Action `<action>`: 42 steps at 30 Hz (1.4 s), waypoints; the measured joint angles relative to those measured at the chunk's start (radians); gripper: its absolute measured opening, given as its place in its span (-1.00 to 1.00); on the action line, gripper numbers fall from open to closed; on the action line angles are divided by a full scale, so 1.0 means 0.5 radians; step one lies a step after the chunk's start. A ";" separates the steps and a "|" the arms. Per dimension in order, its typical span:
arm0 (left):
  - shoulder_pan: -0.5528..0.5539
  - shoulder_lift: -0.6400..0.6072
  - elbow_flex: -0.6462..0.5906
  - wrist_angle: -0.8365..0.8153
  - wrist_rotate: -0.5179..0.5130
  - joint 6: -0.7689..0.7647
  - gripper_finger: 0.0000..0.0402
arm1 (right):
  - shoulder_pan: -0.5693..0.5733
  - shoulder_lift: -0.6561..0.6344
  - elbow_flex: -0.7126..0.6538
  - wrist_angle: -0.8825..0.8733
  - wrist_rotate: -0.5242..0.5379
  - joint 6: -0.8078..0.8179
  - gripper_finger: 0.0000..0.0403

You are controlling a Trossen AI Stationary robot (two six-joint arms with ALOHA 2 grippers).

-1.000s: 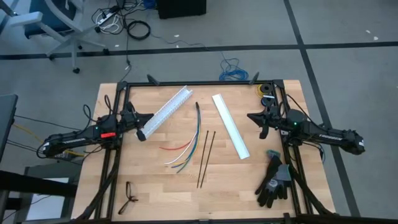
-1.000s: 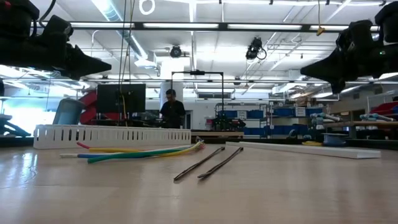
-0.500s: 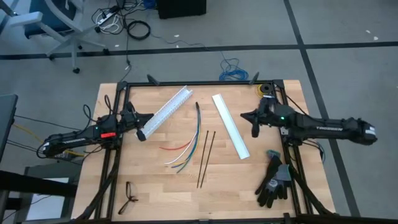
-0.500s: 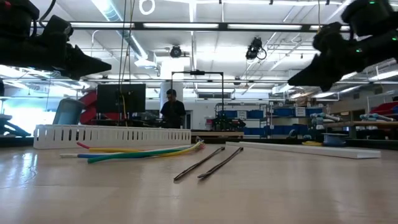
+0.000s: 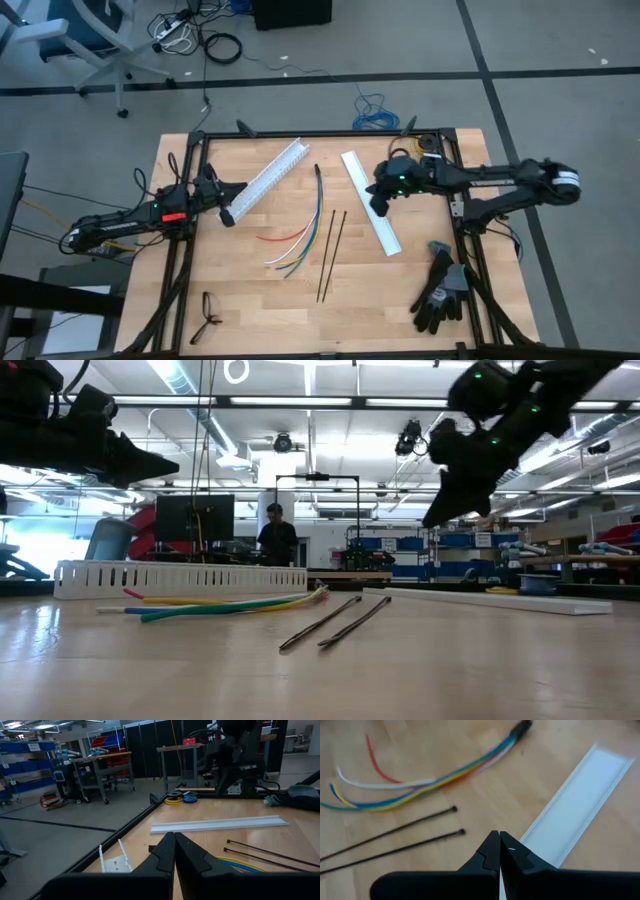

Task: Ziptie cables
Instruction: Prepare the right black zip tie to wrap the cable wires

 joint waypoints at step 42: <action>0.000 -0.001 0.001 0.062 0.000 0.000 -0.90 | 0.450 0.995 0.703 -0.355 0.207 1.220 -1.00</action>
